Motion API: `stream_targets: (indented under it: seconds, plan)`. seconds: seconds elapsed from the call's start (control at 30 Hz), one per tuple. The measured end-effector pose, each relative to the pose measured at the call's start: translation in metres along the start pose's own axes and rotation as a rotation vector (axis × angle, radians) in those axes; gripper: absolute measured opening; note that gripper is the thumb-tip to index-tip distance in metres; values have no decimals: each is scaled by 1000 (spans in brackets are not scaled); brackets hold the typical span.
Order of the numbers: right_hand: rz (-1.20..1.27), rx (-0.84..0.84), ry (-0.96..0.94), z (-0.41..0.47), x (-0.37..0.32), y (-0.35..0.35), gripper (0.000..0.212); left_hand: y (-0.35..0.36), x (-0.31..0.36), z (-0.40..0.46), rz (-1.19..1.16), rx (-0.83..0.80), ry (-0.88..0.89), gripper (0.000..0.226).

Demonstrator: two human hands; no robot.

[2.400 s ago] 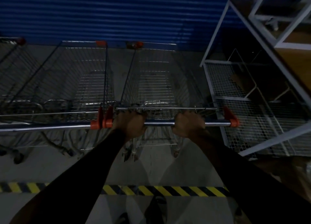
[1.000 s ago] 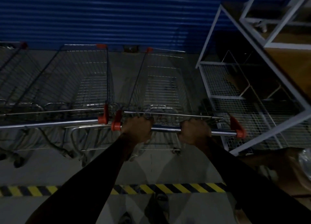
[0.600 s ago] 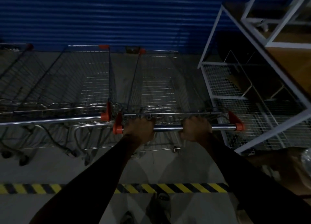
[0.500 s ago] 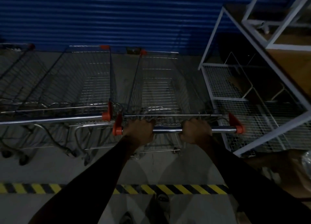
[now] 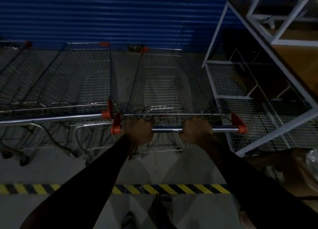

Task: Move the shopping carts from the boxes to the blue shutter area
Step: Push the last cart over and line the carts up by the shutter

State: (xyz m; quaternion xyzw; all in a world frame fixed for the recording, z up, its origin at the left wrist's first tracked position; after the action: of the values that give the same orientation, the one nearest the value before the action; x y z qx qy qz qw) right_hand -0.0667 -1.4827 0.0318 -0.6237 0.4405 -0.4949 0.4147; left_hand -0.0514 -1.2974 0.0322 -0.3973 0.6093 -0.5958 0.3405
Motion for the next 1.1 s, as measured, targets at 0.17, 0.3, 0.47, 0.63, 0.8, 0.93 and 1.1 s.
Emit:
stream_targets:
  seconds: [0.17, 0.3, 0.47, 0.63, 0.8, 0.93, 1.1]
  plan:
    - [-11, -17, -9, 2, 0, 6, 37, -2, 1, -1, -18, -14, 18, 31]
    - [-13, -30, -17, 3, 0, 6, 38, -2, 1, -2, -1, -8, 25, 31]
    - [-25, -29, -27, -1, 0, 3, 41, 0, -1, -1, -38, -8, 40, 38]
    - [77, -35, -127, -1, 1, 4, 52, 2, 0, -4, -96, 31, 78, 57]
    - [253, -62, -218, 2, -2, 6, 67, -3, 2, -6, -148, 157, 180, 64]
    - [428, 24, -202, 10, -17, -8, 52, -10, 0, -3, -135, 253, 162, 45]
    - [483, 105, -213, 25, -33, -18, 28, -25, -13, -4, -99, 323, 122, 36]
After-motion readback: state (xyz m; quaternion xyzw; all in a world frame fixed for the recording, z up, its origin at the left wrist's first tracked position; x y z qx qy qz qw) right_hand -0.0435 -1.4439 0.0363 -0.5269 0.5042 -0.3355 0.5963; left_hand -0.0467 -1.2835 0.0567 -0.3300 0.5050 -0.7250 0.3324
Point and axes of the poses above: each hand's wrist, its own z-axis towards the middle knuckle, its own y-axis out of the palm, x = y × z, the point moved 7 cm from there along z, towards the middle knuckle, and after that the axes turned 11 degrees about -z, right-handed, at the moved point
